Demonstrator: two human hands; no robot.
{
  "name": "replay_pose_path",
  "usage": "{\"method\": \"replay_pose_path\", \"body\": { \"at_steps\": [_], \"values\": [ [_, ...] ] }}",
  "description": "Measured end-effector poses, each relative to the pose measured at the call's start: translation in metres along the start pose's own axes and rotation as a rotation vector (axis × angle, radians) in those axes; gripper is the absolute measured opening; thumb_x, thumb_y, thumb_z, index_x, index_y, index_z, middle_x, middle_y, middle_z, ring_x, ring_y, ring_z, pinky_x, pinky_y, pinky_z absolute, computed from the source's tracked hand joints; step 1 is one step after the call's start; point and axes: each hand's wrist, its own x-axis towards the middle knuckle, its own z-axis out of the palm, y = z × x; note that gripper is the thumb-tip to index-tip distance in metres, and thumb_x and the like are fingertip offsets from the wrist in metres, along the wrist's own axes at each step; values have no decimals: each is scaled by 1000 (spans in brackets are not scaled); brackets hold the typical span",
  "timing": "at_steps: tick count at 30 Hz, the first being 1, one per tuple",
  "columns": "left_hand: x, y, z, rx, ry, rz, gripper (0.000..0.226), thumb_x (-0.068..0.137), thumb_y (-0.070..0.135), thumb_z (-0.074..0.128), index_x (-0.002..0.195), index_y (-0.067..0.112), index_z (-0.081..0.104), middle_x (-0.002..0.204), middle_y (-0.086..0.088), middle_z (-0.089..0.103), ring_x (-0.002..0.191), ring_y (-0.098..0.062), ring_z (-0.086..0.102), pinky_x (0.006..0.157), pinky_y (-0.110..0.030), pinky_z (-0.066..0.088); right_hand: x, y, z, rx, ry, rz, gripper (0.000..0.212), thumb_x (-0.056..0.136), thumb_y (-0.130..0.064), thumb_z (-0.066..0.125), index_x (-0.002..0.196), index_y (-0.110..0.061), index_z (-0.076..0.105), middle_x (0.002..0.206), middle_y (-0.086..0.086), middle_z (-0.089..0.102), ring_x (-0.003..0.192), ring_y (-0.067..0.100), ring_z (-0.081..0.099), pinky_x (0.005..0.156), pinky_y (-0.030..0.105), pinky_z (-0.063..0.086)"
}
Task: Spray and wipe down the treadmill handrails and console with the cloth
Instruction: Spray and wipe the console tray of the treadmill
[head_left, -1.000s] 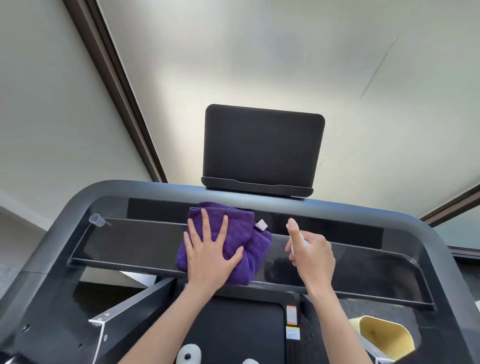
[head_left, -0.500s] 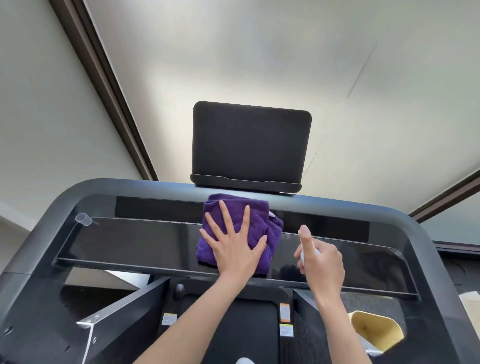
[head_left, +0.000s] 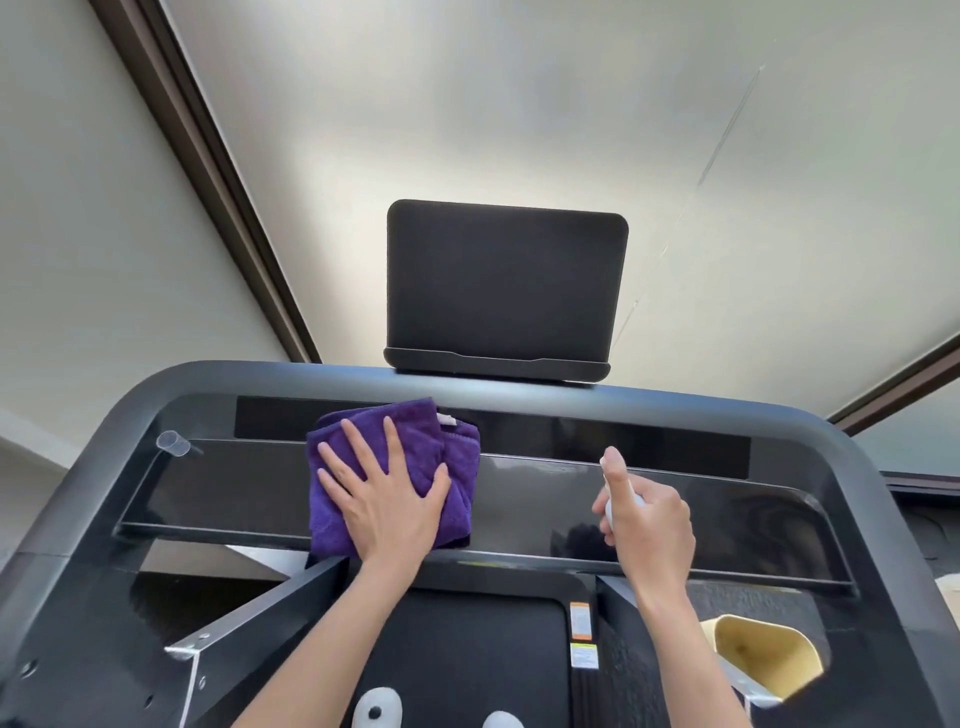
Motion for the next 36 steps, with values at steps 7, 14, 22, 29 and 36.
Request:
{"method": "replay_pose_path", "body": {
  "at_steps": [7, 14, 22, 29, 36],
  "values": [
    [-11, 97, 7, -48, -50, 146, 94, 80, 77, 12, 156, 23, 1, 160, -25, -9, 143, -55, -3, 113, -66, 10, -1, 4, -15, 27, 43, -2, 77, 73, -85, 27, 46, -19, 59, 47, 3, 60, 57, 27, 63, 63, 32, 41],
    [-4, 32, 8, 0, -29, 292, 91, 81, 69, 20, 156, 19, 11, 160, -23, -10, 145, -50, -5, 119, -58, 8, -7, 12, -18, 37, 48, 10, 79, 72, -86, 26, 46, -18, 58, 45, 1, 59, 57, 27, 63, 63, 32, 40],
    [9, 6, -3, -4, -20, -4, 99, 80, 77, 11, 156, 14, 7, 160, -27, -2, 143, -55, 7, 114, -61, 13, -7, 12, -11, 69, 38, 15, 79, 72, -85, 27, 47, -17, 59, 46, 1, 60, 57, 26, 62, 62, 30, 39],
    [-16, 109, 14, -39, 15, 319, 89, 85, 76, 19, 157, 23, 11, 161, -22, 0, 144, -53, -2, 116, -63, 10, 2, 25, -22, 46, 58, 49, 77, 73, -84, 28, 46, -18, 57, 45, 1, 59, 58, 27, 63, 63, 32, 42],
    [-20, 70, 19, -22, 20, 426, 78, 89, 66, 25, 155, 25, 21, 163, -13, -1, 148, -44, 1, 116, -62, 16, 12, 39, -36, 48, 85, 64, 77, 73, -83, 28, 47, -17, 59, 43, 0, 57, 58, 26, 63, 62, 31, 39]
  ]
}}
